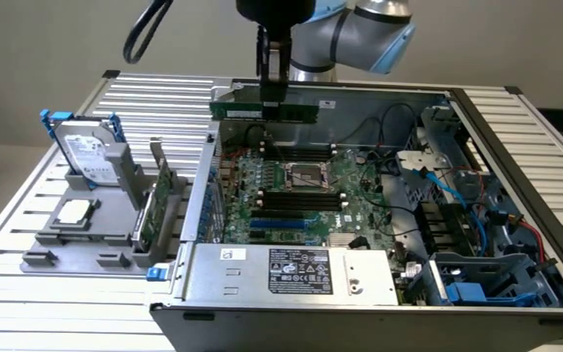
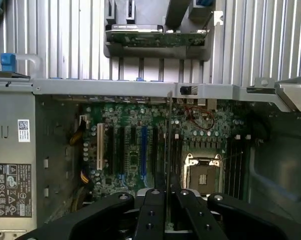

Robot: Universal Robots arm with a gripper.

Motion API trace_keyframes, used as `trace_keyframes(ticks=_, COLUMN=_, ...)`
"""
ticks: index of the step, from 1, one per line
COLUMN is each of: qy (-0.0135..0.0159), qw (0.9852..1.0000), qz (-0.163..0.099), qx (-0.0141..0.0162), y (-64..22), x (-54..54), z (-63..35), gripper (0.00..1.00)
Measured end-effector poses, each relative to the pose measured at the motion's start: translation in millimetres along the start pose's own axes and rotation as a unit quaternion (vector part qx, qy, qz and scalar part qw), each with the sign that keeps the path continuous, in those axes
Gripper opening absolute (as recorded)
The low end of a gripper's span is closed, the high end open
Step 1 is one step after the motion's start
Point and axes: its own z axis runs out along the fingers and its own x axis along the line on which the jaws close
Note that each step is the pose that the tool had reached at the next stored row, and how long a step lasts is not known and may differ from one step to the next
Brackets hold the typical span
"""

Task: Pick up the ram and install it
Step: 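Pick up the ram and move it above insertion slot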

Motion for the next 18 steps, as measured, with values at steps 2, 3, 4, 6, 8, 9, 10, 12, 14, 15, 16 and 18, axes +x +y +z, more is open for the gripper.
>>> trace_keyframes(ticks=2, qy=-0.0001, qw=1.0000, qz=0.000, qx=0.0014, y=-6.9, x=-4.5, z=1.8, gripper=0.14)
trace_keyframes(ticks=3, qy=0.0000, qw=1.0000, qz=0.000, qx=0.0019, y=-10.3, x=-6.8, z=2.6, gripper=0.14)
trace_keyframes(ticks=4, qy=0.0000, qw=1.0000, qz=0.000, qx=0.0025, y=-13.7, x=-9.0, z=3.4, gripper=0.14)
trace_keyframes(ticks=6, qy=0.0000, qw=1.0000, qz=0.000, qx=0.0036, y=-20.6, x=-13.5, z=5.1, gripper=0.14)
trace_keyframes(ticks=8, qy=0.0001, qw=1.0000, qz=0.000, qx=0.0048, y=-27.7, x=-18.3, z=6.9, gripper=0.14)
trace_keyframes(ticks=9, qy=0.0001, qw=1.0000, qz=0.000, qx=0.0053, y=-31.1, x=-20.5, z=7.8, gripper=0.14)
trace_keyframes(ticks=10, qy=0.0001, qw=1.0000, qz=0.000, qx=0.0059, y=-34.5, x=-22.8, z=8.7, gripper=0.14)
trace_keyframes(ticks=12, qy=0.0001, qw=1.0000, qz=0.000, qx=0.0067, y=-40.4, x=-28.1, z=10.8, gripper=0.14)
trace_keyframes(ticks=14, qy=0.0003, qw=1.0000, qz=0.000, qx=0.0071, y=-45.5, x=-33.3, z=13.2, gripper=0.14)
trace_keyframes(ticks=15, qy=0.0007, qw=1.0000, qz=0.000, qx=0.0072, y=-47.5, x=-35.3, z=14.6, gripper=0.14)
trace_keyframes(ticks=16, qy=0.0011, qw=1.0000, qz=0.000, qx=0.0073, y=-49.4, x=-37.1, z=15.9, gripper=0.14)
trace_keyframes(ticks=18, qy=0.0020, qw=1.0000, qz=0.000, qx=0.0076, y=-53.5, x=-40.9, z=18.3, gripper=0.14)
